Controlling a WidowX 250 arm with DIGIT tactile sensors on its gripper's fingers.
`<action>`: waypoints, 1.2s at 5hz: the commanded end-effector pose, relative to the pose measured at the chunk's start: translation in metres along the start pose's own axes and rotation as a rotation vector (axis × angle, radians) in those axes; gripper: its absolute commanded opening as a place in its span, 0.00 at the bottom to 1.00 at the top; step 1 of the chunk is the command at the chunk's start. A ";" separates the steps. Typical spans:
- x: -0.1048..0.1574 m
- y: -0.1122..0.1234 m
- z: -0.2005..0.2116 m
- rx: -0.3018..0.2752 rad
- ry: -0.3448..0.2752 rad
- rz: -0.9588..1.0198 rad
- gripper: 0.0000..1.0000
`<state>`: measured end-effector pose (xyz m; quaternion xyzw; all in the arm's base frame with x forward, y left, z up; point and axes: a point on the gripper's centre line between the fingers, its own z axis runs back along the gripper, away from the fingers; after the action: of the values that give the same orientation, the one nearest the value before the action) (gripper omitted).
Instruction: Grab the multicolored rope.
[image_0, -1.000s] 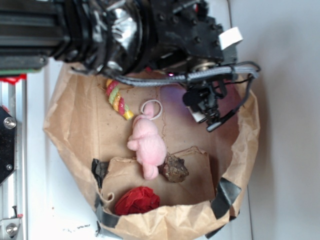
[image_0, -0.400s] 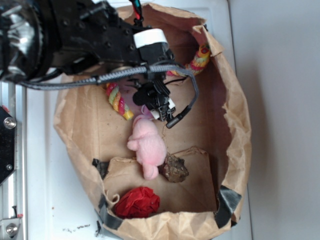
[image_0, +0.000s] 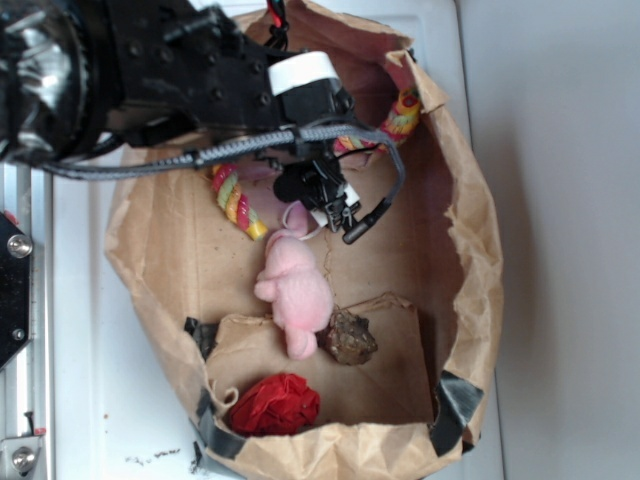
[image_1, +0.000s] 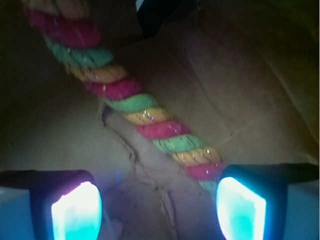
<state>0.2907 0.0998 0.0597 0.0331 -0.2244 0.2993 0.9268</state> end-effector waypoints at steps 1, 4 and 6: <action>0.034 -0.007 -0.010 0.010 -0.050 -0.047 1.00; 0.040 -0.017 -0.022 -0.069 -0.119 -0.259 1.00; 0.046 -0.023 -0.025 -0.071 -0.117 -0.276 1.00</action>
<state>0.3314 0.1024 0.0399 0.0393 -0.2527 0.1565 0.9540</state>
